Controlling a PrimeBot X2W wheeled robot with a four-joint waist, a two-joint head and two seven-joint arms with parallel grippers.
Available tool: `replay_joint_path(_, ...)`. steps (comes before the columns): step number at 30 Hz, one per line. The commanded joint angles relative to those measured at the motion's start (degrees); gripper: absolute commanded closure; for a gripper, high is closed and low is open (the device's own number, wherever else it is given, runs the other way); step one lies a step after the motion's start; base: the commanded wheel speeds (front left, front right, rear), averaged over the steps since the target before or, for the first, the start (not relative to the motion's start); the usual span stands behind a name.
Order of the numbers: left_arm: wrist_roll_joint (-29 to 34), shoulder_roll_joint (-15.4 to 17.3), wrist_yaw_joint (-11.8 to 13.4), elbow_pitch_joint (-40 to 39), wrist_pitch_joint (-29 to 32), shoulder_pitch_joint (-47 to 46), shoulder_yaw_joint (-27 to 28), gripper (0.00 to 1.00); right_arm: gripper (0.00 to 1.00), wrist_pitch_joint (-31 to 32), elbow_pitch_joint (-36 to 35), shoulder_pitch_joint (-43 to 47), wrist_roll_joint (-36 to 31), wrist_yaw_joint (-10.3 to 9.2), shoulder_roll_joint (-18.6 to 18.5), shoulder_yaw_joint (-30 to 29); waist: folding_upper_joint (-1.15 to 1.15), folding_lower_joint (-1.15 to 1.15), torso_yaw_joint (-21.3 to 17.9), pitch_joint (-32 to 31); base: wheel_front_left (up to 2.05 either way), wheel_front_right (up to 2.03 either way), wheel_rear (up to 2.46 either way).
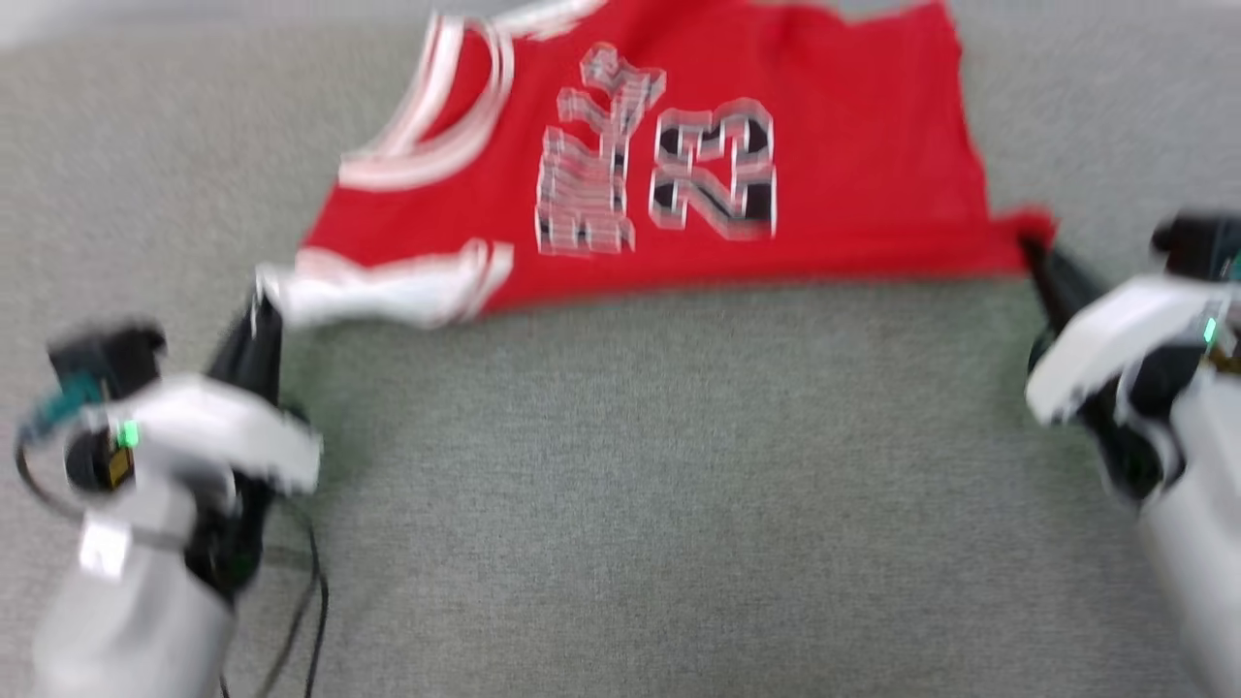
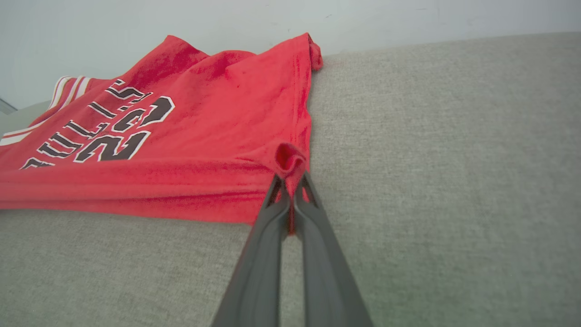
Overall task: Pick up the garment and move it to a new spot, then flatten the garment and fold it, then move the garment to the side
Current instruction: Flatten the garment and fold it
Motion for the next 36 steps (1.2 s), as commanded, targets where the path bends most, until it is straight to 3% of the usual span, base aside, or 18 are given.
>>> replay_joint_path(1,-0.44,0.5,1.78,-1.36,-0.39,4.31,1.32,1.0,1.0,1.09,-1.24,3.89,0.81,-0.14,-0.25,-1.09,0.0,0.02,-0.54,-4.13,0.0,0.0,0.0)
replay_joint_path(9,-2.66,1.43,7.89,-12.25,0.28,22.7,4.71,1.0,1.0,5.56,-10.82,20.43,-0.85,-0.21,0.31,-6.44,0.0,0.02,-1.39,-11.09,0.0,0.0,0.0)
replay_joint_path(10,-3.36,1.74,9.64,-14.95,1.35,26.95,5.01,1.0,1.0,7.06,-13.73,24.78,-1.85,-0.21,0.94,-8.18,0.0,0.02,-1.34,-12.56,0.0,0.0,0.0)
replay_joint_path(15,-4.61,2.41,13.65,-21.85,4.4,35.47,5.35,1.0,1.0,12.14,-22.32,34.69,-4.6,-0.21,3.43,-12.62,0.0,0.02,-1.13,-15.63,0.0,0.0,0.0)
replay_joint_path(24,-5.79,4.23,18.71,-33.34,10.0,46.8,4.21,1.0,1.0,22.45,-37.86,49.71,-9.42,-0.15,9.27,-20.83,0.0,0.02,-0.07,-19.09,0.0,0.0,0.0)
replay_joint_path(30,-5.15,5.31,19.8,-38.25,11.87,47.54,3.32,1.0,1.0,26.72,-44.37,53.03,-11.46,-0.14,12.07,-23.43,0.0,0.02,0.18,-19.99,0.0,0.0,0.0)
replay_joint_path(36,-2.73,5.69,17.18,-37.08,13.66,39.09,0.41,1.0,1.0,29.05,-44.34,48.45,-14.27,-0.12,12.98,-23.04,0.0,0.02,-0.12,-17.39,0.0,0.0,0.0)
